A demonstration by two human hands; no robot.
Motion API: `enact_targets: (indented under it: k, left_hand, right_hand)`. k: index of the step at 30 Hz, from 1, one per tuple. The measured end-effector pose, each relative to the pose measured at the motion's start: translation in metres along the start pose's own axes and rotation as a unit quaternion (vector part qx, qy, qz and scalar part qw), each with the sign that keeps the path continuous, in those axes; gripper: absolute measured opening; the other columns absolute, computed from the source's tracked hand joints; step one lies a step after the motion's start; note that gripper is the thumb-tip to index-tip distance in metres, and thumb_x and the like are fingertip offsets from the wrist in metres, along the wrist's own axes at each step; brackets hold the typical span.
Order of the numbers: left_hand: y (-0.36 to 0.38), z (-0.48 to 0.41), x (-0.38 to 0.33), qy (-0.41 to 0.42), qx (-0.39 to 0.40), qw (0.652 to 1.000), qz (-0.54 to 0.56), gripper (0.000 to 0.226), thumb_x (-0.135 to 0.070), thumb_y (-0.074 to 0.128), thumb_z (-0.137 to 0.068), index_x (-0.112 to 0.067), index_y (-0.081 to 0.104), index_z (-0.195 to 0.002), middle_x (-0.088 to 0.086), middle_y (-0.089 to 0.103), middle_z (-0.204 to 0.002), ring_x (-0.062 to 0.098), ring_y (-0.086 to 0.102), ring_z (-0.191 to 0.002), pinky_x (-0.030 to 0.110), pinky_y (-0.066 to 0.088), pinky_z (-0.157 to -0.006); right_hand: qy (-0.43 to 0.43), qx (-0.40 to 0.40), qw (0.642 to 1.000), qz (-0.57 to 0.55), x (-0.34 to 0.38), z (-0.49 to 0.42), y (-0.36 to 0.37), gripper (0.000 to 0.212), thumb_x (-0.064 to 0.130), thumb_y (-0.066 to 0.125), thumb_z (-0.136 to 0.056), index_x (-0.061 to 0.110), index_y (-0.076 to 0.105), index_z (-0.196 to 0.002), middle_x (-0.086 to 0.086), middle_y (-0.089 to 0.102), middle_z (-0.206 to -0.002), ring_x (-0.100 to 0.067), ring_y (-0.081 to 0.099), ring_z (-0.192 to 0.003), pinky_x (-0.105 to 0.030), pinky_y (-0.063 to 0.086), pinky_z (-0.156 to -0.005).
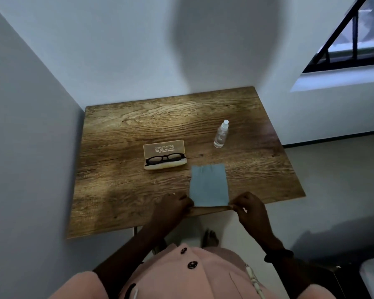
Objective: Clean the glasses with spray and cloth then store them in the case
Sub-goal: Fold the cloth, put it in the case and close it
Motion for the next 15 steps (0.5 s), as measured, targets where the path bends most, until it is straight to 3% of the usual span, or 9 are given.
enact_targets:
  k: [4, 9, 15]
  left_hand:
    - [0.019, 0.009, 0.006, -0.005, -0.027, 1.0, -0.012, 0.018, -0.025, 0.078, -0.084, -0.024, 0.073, -0.102, -0.002, 0.071, -0.096, 0.022, 0.07, -0.081, 0.036, 0.054, -0.072]
    - [-0.002, -0.001, 0.015, -0.031, -0.077, 0.996, 0.015, 0.017, -0.025, 0.074, -0.088, -0.024, 0.074, -0.105, -0.001, 0.07, -0.102, 0.02, 0.068, -0.084, 0.033, 0.054, -0.067]
    - [-0.029, -0.024, 0.022, -0.086, -0.125, 0.988, 0.03, 0.019, -0.02, 0.067, -0.095, -0.017, 0.073, -0.112, 0.005, 0.067, -0.109, 0.023, 0.066, -0.088, 0.037, 0.056, -0.071]
  right_hand:
    - [-0.006, -0.004, 0.999, 0.046, -0.008, 0.006, 0.01, 0.01, 0.011, 0.079, -0.082, 0.019, 0.076, -0.087, 0.005, 0.06, -0.086, -0.014, 0.054, -0.085, -0.016, 0.037, -0.072]
    - [-0.039, 0.009, 0.997, 0.067, -0.003, -0.009, 0.005, 0.007, 0.014, 0.075, -0.084, 0.021, 0.075, -0.087, 0.006, 0.062, -0.083, -0.013, 0.06, -0.079, -0.039, 0.052, -0.066]
    - [-0.023, -0.028, 0.999, 0.036, 0.008, -0.044, -0.015, 0.003, 0.012, 0.073, -0.087, 0.015, 0.075, -0.087, 0.005, 0.066, -0.081, -0.008, 0.059, -0.076, -0.026, 0.045, -0.066]
Point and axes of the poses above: each hand's wrist, its own z-axis away from the middle knuckle, its own y-axis out of the palm, x = y × z, the point moved 9 cm from there along -z, towards the middle knuckle
